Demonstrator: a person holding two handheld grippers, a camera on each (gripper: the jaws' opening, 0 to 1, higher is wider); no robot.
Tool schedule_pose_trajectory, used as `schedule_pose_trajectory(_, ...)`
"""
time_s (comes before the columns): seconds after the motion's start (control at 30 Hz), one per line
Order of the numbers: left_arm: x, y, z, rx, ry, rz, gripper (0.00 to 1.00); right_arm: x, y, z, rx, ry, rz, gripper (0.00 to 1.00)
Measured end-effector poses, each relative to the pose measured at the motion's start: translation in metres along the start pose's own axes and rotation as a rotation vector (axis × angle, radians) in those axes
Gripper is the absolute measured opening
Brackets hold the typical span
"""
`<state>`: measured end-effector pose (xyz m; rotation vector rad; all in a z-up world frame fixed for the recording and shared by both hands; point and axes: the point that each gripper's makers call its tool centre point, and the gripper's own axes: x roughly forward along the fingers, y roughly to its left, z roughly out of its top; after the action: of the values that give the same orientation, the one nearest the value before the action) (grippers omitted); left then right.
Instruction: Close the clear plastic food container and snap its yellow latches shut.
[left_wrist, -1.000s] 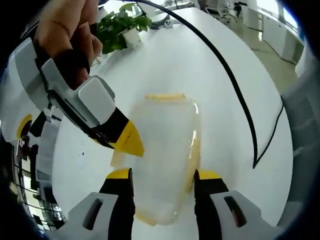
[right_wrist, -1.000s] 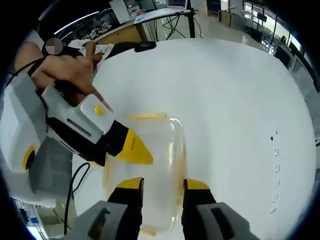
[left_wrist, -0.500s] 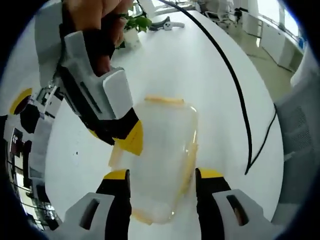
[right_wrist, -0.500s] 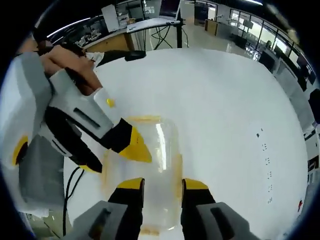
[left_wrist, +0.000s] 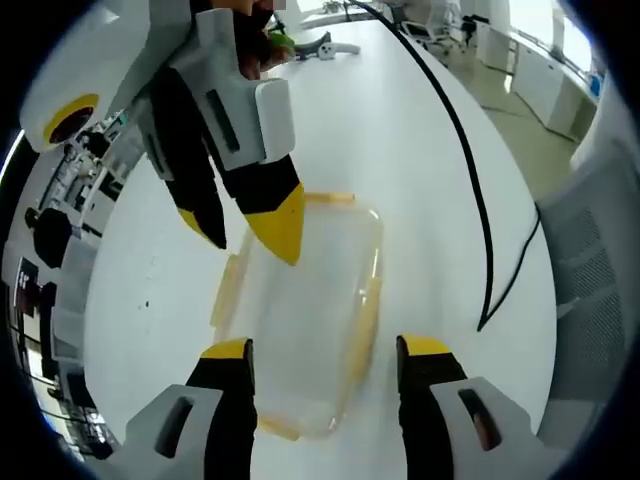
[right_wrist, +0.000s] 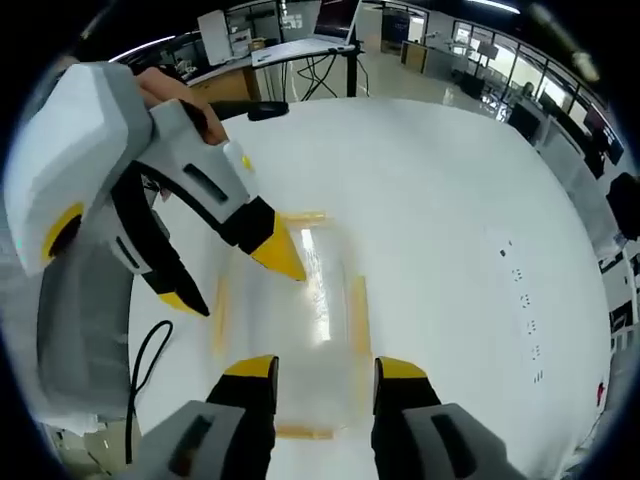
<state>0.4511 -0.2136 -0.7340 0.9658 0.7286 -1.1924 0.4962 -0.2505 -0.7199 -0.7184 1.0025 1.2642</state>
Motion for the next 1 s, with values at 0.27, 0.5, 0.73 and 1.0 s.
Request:
schedule_pose_trajectory(0.27,-0.001,-0.003,-0.004,0.032,0.014,-0.036,0.58,-0.005,0.008,-0.008,-0.008,0.005,-0.010,0.42)
schedule_pose_trajectory(0.5,-0.004,0.002,-0.012,0.055,0.028,-0.053,0.61,-0.005,0.020,-0.014,-0.017,0.007,-0.004,0.45)
schedule_pose_trajectory(0.73,-0.005,0.010,-0.020,0.053,0.040,-0.053,0.63,-0.003,0.027,-0.022,-0.038,0.014,-0.016,0.52)
schedule_pose_trajectory(1.0,-0.005,0.018,-0.023,0.063,0.050,-0.057,0.65,-0.001,0.034,-0.025,-0.038,-0.001,-0.023,0.57)
